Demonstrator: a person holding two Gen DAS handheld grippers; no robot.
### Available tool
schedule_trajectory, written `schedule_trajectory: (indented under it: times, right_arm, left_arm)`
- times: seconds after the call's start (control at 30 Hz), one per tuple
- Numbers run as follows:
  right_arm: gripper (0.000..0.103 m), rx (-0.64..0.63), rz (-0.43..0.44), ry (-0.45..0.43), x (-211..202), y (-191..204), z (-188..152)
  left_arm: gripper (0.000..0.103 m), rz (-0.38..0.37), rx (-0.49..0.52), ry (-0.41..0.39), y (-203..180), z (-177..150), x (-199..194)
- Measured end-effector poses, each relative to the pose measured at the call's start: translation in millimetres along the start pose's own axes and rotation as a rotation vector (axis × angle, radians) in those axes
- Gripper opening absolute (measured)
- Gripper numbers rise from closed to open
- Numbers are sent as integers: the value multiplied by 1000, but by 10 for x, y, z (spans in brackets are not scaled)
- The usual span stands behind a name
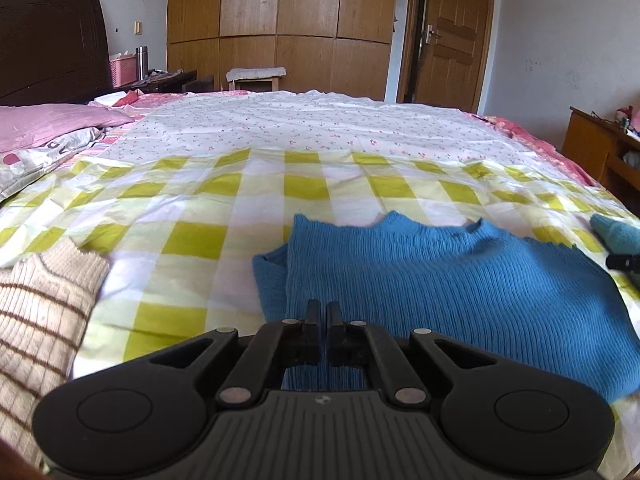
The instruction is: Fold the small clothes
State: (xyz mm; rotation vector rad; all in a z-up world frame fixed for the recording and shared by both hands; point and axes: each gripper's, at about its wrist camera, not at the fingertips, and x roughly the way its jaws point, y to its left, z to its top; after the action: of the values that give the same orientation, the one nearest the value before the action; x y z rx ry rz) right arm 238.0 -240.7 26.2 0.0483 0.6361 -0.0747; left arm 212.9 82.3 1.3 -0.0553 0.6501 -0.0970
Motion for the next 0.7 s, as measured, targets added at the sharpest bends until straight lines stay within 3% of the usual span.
schedule_trajectory:
  times: [0.1, 0.2, 0.43, 0.5, 0.7]
  right_arm:
    - [15, -34, 25, -39, -139, 130, 55]
    - [15, -88, 124, -41, -175, 416, 132]
    - [15, -129, 345, 90, 290, 1267, 157]
    - [15, -127, 334, 148, 480, 1415, 86]
    - [16, -125, 270, 119, 503, 1522, 56]
  left_arm:
    - [11, -1, -10, 41, -1, -135, 6]
    - [11, -6, -44, 42, 37, -219, -44]
    - [12, -22, -74, 33, 136, -287, -93]
    - [12, -32, -80, 34, 162, -301, -85]
    - [12, -67, -100, 41, 234, -296, -110]
